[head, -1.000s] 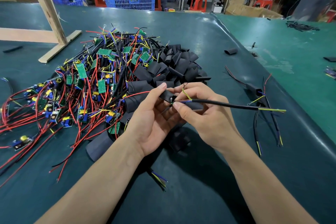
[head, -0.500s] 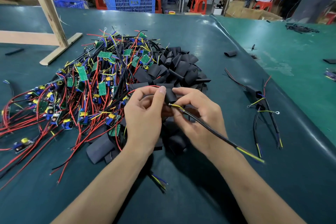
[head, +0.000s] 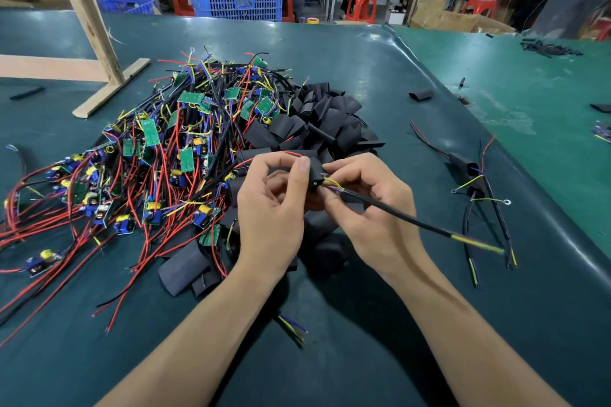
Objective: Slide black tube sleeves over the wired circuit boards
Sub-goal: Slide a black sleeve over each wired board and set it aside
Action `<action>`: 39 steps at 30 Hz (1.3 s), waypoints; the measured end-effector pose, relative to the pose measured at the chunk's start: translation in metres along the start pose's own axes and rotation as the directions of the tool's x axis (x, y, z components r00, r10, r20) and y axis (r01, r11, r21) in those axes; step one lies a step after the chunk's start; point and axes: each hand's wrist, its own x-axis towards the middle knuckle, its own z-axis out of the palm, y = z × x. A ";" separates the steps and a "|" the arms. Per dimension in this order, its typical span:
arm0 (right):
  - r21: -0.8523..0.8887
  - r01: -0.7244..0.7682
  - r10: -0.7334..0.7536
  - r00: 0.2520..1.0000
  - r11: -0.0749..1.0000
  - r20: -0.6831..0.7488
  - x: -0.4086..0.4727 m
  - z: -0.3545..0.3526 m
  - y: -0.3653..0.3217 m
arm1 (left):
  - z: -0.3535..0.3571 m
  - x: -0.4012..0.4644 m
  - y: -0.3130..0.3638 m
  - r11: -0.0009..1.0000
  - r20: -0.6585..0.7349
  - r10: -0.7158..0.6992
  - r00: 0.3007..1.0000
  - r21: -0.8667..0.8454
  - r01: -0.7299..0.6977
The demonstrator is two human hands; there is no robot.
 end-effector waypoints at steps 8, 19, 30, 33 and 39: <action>0.264 -0.219 0.224 0.974 0.939 0.009 0.002 0.002 0.003 | 0.002 -0.006 -0.006 0.997 -0.019 0.012 1.000 0.075 -0.011; 0.226 -0.109 0.112 0.994 0.968 -0.001 0.006 -0.008 -0.002 | -0.004 0.003 0.000 0.987 0.066 -0.083 0.994 -0.135 0.091; 0.237 -0.175 0.176 0.984 0.955 0.017 0.006 -0.007 -0.002 | -0.007 0.007 0.000 0.998 0.087 0.038 0.995 -0.060 -0.033; 0.422 -0.366 0.363 0.927 0.829 0.091 0.005 -0.001 -0.003 | -0.009 0.010 -0.002 0.999 0.016 0.044 0.999 -0.022 -0.043; 0.580 -0.520 0.541 0.827 0.627 0.155 0.011 -0.006 -0.005 | -0.006 0.008 0.002 1.000 0.123 0.024 0.992 -0.017 -0.022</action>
